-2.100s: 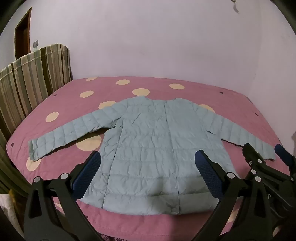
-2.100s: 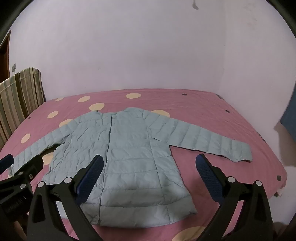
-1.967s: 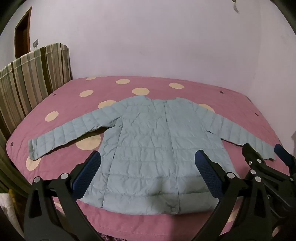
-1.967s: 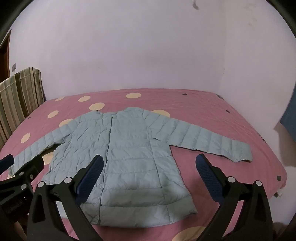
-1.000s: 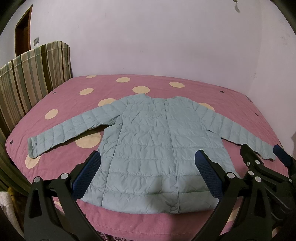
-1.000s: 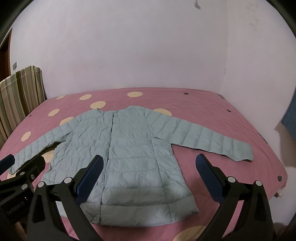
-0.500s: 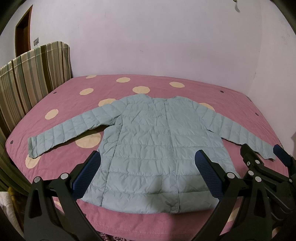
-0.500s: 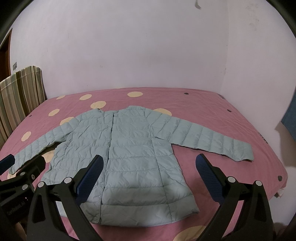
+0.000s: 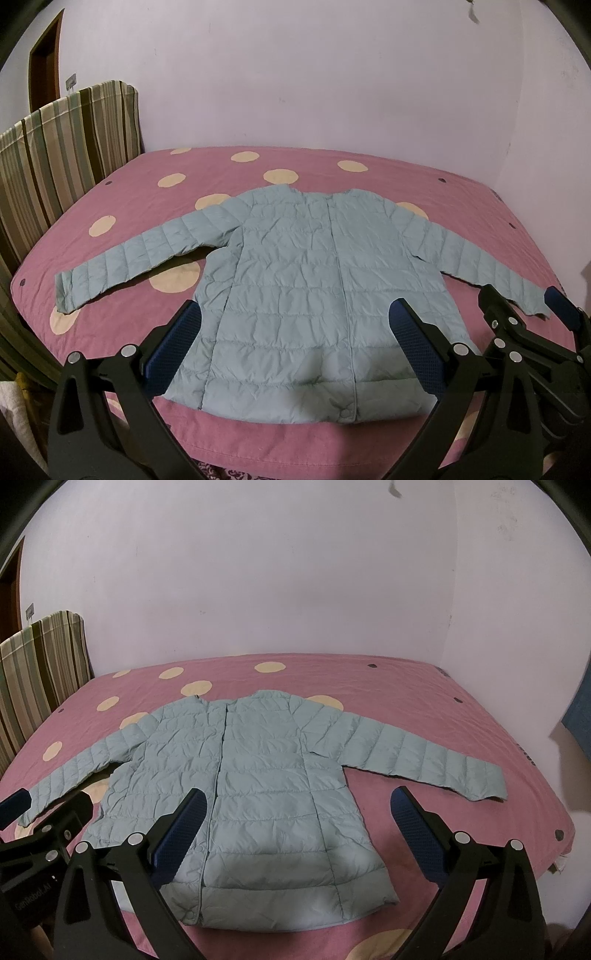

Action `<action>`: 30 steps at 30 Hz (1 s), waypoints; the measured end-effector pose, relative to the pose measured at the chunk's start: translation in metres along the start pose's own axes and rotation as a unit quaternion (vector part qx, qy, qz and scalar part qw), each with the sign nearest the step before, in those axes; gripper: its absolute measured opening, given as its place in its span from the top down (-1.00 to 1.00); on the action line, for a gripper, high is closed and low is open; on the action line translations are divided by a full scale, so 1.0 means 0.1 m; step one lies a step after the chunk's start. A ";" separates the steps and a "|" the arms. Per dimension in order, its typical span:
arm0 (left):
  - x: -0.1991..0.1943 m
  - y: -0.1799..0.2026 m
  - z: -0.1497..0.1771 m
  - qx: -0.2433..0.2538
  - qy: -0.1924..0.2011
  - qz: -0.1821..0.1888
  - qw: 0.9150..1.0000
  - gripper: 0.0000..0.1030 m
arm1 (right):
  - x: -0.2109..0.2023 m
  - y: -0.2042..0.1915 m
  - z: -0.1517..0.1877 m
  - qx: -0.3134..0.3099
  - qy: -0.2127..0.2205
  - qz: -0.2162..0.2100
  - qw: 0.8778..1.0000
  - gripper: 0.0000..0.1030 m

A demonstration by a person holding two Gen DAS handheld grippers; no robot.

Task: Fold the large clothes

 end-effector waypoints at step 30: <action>0.58 -0.37 0.22 -0.049 -0.045 -0.033 0.997 -0.96 | 0.52 0.15 0.08 0.052 -0.022 0.009 0.998 -0.93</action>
Point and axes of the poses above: each gripper's, at about its wrist camera, not at the fingertips, and x roughly the way its jaws point, y to its right, z to its underside, the point moved 6 cm from there along x, roughly the way its jaws point, and after that the axes turned 13 degrees about y, right-handed, at the moved point
